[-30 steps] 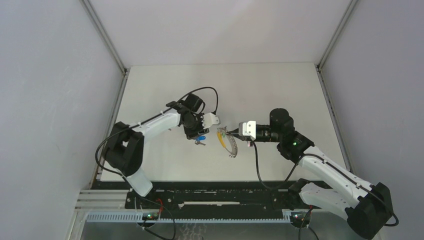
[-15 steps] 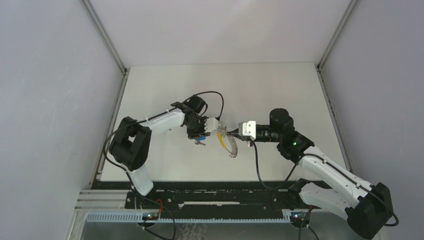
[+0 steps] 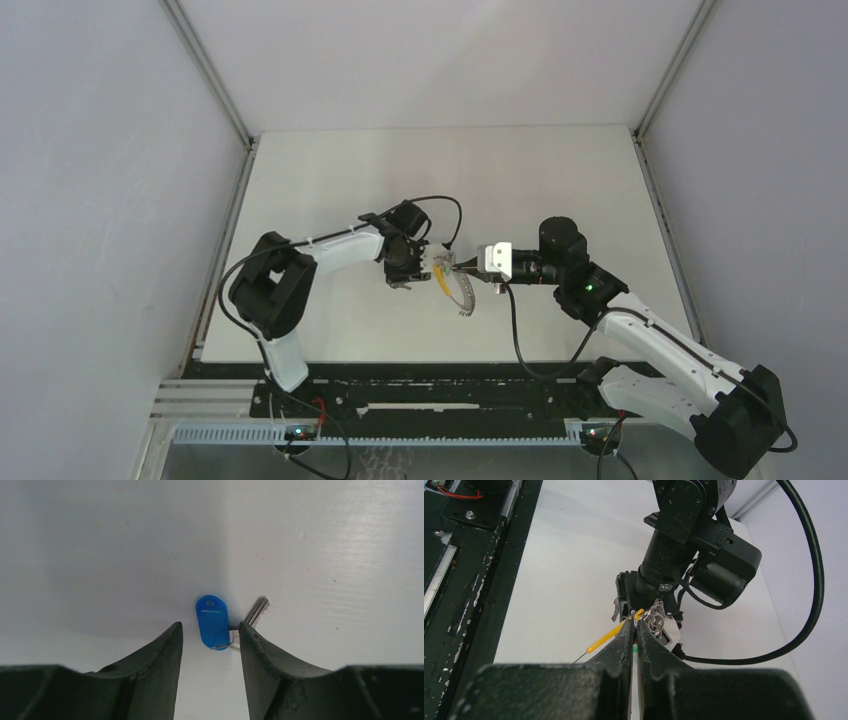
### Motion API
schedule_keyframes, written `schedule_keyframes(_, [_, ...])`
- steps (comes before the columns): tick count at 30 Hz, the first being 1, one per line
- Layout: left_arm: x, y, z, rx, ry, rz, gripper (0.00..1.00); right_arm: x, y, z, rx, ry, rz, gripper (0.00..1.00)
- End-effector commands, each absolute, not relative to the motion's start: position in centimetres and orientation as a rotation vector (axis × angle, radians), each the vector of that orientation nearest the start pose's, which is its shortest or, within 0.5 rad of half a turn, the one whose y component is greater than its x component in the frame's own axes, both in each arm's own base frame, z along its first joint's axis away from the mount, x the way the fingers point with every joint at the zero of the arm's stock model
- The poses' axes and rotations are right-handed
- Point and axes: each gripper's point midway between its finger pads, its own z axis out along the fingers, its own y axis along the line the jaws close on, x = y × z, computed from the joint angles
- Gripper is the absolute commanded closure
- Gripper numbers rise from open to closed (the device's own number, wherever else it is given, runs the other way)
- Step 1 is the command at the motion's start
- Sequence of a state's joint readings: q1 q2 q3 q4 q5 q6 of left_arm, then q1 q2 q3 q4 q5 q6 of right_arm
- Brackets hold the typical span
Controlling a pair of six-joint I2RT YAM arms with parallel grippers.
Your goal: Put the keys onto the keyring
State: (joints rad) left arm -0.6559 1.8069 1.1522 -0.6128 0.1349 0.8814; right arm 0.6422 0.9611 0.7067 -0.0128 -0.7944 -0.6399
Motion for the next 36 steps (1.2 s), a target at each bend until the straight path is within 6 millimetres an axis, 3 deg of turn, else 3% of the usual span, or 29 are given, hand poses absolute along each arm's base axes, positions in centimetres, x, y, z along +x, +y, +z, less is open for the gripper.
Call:
schedule_keyframes(1, [30.7,-21.8,1.9,1.876,2.092,-0.049,0.49,18.7,27.9,25.5,-1.466,0.969,0.71,1.0])
schedule_keyframes(11, [36.6,-20.8,2.2,1.382,2.359,0.198,0.63,18.8,27.9,25.5,-1.465,0.973,0.709,1.0])
schedule_keyframes(15, [38.4,-19.9,3.2,1.154,2.432,0.199,0.63,18.9,28.0,25.4,-1.466,0.974,0.708,1.0])
schedule_keyframes(18, [38.8,-20.4,4.9,1.079,2.416,0.133,0.59,18.8,28.0,25.4,-1.466,0.975,0.71,1.0])
schedule_keyframes(25, [37.3,-21.8,9.8,1.171,2.295,-0.11,0.52,18.8,27.9,25.5,-1.465,0.971,0.709,1.0])
schedule_keyframes(32, [34.4,-18.6,8.1,1.518,2.362,-0.144,0.54,18.6,28.0,25.6,-1.467,0.968,0.714,1.0])
schedule_keyframes(36, [33.9,-17.0,7.6,1.641,2.324,-0.209,0.54,18.7,28.0,25.5,-1.467,0.969,0.713,1.0])
